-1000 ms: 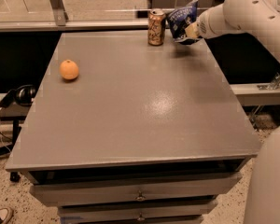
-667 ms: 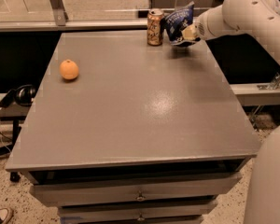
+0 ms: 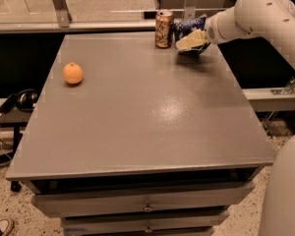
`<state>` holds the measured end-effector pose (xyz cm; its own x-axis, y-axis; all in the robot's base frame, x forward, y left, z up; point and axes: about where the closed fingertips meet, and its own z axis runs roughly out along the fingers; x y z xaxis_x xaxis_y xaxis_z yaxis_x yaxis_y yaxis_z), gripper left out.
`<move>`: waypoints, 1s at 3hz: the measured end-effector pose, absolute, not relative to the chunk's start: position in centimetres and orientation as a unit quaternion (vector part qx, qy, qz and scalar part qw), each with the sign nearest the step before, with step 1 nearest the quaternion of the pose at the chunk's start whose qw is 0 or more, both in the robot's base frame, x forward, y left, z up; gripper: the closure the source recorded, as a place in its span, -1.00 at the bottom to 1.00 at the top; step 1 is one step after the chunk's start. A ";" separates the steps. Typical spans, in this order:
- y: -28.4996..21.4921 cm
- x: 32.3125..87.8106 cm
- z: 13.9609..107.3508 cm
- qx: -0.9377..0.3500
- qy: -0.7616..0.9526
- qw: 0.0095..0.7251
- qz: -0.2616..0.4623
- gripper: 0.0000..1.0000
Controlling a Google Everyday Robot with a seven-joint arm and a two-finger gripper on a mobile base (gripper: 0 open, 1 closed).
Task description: Move blue chip bag near orange can
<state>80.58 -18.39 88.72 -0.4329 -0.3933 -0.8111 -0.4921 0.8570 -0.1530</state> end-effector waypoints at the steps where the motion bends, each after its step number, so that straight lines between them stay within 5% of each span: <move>1: -18.7 79.9 89.0 -0.271 0.838 0.469 0.057 -1.00; 3: -23.8 76.3 91.9 -0.307 0.794 0.520 0.067 -1.00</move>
Offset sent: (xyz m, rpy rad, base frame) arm -0.0451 -0.0633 0.0450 -0.0311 -0.1899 0.1202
